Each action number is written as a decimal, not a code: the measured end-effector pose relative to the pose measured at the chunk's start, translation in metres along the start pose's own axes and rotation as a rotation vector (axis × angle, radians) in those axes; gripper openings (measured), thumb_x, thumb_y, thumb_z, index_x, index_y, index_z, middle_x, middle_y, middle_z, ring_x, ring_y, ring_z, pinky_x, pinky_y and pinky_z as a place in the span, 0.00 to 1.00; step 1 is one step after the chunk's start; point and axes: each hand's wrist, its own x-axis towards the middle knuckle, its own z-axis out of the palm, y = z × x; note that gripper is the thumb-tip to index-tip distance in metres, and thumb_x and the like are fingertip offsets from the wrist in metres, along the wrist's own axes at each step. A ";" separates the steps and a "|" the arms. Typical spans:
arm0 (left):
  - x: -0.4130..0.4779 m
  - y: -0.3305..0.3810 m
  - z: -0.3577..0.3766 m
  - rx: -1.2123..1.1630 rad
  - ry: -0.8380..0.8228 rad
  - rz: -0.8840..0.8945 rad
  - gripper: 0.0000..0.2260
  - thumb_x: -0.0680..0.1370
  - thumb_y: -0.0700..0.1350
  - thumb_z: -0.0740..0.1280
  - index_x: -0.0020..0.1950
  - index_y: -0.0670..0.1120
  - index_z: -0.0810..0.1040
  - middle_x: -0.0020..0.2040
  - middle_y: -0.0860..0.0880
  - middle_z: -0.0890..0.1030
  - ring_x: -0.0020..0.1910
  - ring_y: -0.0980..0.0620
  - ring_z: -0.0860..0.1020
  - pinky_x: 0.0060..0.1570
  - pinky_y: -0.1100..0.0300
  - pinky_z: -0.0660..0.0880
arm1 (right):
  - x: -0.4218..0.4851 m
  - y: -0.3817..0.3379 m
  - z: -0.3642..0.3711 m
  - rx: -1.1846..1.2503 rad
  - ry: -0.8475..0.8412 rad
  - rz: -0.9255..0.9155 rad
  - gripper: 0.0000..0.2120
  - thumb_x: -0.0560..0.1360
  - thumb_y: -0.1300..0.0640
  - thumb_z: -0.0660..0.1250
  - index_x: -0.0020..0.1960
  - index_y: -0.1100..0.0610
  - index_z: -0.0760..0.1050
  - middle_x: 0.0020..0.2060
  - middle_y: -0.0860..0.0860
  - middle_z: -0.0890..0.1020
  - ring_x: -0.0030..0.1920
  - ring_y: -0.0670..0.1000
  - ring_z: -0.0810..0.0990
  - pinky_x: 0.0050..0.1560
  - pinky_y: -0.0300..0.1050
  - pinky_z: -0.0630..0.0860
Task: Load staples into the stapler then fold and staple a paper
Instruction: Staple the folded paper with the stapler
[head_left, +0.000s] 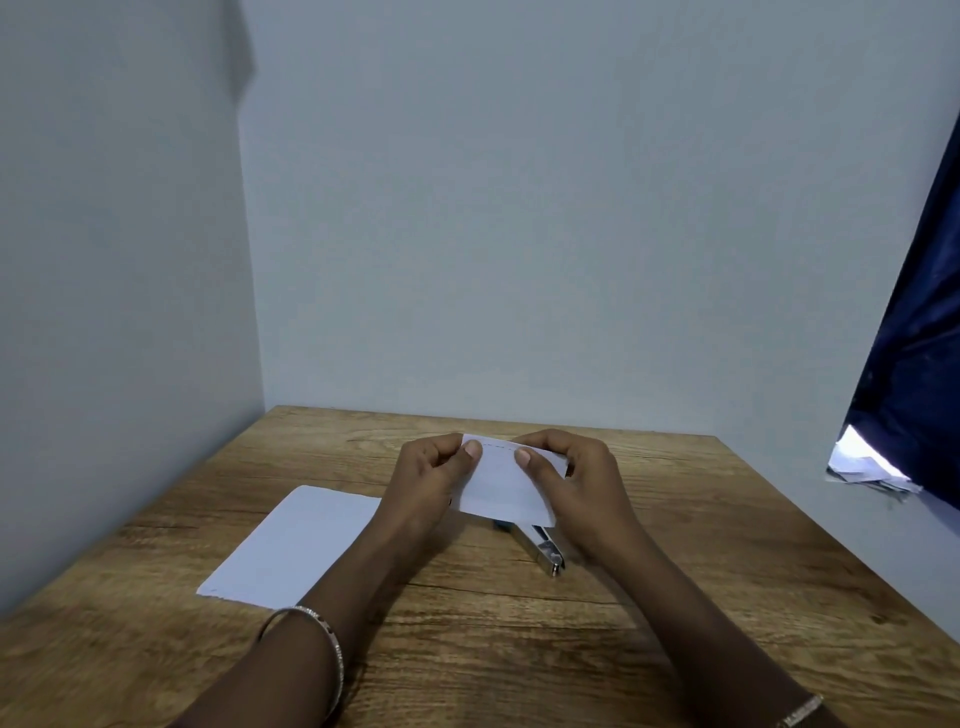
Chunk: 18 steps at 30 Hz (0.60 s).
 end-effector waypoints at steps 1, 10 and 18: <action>0.000 0.000 0.000 -0.026 -0.010 -0.009 0.12 0.84 0.46 0.65 0.53 0.42 0.87 0.51 0.39 0.87 0.50 0.41 0.86 0.41 0.51 0.84 | 0.000 0.000 0.000 0.017 -0.003 0.022 0.06 0.80 0.55 0.70 0.52 0.52 0.86 0.47 0.46 0.87 0.51 0.50 0.84 0.53 0.60 0.82; 0.001 0.001 0.001 -0.015 0.065 0.015 0.07 0.81 0.41 0.69 0.55 0.45 0.86 0.47 0.45 0.89 0.46 0.50 0.87 0.37 0.61 0.81 | 0.001 0.001 -0.003 0.052 0.050 0.046 0.06 0.78 0.58 0.71 0.52 0.53 0.86 0.48 0.47 0.88 0.51 0.50 0.84 0.48 0.54 0.81; 0.007 -0.002 -0.005 0.616 0.375 0.489 0.11 0.71 0.37 0.77 0.42 0.55 0.86 0.41 0.52 0.79 0.39 0.61 0.75 0.37 0.71 0.67 | -0.001 -0.001 -0.003 -0.212 0.172 -0.280 0.08 0.71 0.62 0.78 0.43 0.49 0.85 0.40 0.41 0.85 0.49 0.43 0.77 0.43 0.33 0.70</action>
